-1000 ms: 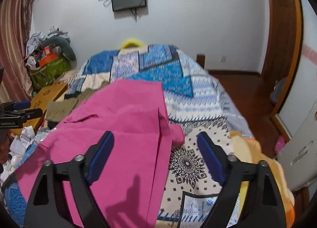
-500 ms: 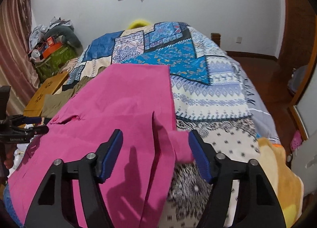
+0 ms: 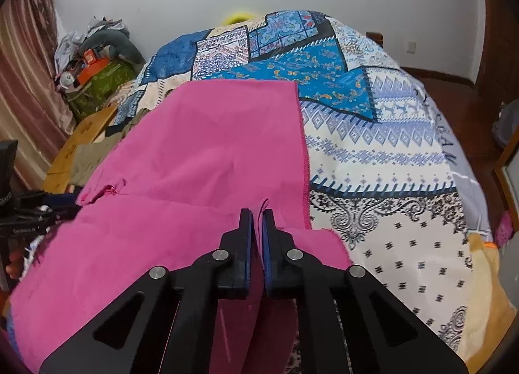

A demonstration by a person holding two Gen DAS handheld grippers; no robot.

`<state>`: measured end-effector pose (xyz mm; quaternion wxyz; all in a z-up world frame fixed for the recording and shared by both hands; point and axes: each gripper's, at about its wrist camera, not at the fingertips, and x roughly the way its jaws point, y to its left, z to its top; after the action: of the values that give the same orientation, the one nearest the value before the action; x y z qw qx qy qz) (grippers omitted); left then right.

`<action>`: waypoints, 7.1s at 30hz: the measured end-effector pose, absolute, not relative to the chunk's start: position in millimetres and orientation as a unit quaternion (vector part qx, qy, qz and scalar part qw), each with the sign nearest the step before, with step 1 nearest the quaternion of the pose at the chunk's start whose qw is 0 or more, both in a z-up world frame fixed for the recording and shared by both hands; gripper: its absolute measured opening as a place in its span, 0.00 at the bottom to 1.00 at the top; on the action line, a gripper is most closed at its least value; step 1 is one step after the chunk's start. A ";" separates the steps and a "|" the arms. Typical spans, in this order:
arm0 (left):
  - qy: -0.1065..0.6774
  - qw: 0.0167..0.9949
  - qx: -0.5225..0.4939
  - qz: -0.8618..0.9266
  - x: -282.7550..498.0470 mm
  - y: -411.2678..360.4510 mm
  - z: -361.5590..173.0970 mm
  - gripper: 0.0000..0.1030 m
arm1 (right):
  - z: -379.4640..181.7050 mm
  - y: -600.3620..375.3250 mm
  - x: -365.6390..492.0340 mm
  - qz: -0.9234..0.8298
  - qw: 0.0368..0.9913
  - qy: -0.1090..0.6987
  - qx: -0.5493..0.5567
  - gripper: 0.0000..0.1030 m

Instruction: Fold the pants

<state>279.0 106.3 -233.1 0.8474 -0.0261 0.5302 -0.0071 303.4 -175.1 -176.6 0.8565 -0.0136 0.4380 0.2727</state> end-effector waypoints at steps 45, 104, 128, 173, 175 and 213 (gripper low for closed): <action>0.557 0.820 -0.126 -0.035 336.1 103.2 -244.2 0.70 | -209.8 -228.2 311.1 0.212 0.830 0.514 0.043 0.33; 0.509 0.856 -0.045 0.075 404.5 174.4 -234.0 0.68 | -141.3 -164.2 397.8 0.234 0.888 0.395 -0.038 0.59; 0.541 0.835 -0.104 0.000 433.7 161.2 -270.3 0.13 | -199.1 -115.8 473.9 0.253 0.852 0.457 -0.031 0.06; 0.420 0.907 -0.036 0.001 190.9 111.1 -145.2 0.06 | -98.6 -204.9 213.1 0.285 0.889 0.358 0.018 0.03; 0.430 0.902 -0.033 -0.004 182.8 108.9 -155.1 0.06 | -106.5 -206.1 206.0 0.279 0.888 0.365 0.015 0.03; 0.485 0.855 0.169 -0.075 182.1 -1.9 -189.8 0.76 | -150.3 -132.0 177.4 0.341 0.829 0.426 -0.125 0.67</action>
<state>182.1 -1.9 -189.8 0.8547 0.1692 0.4850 -0.0749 177.4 -132.0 -150.3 0.8288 -0.1254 0.4258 0.3407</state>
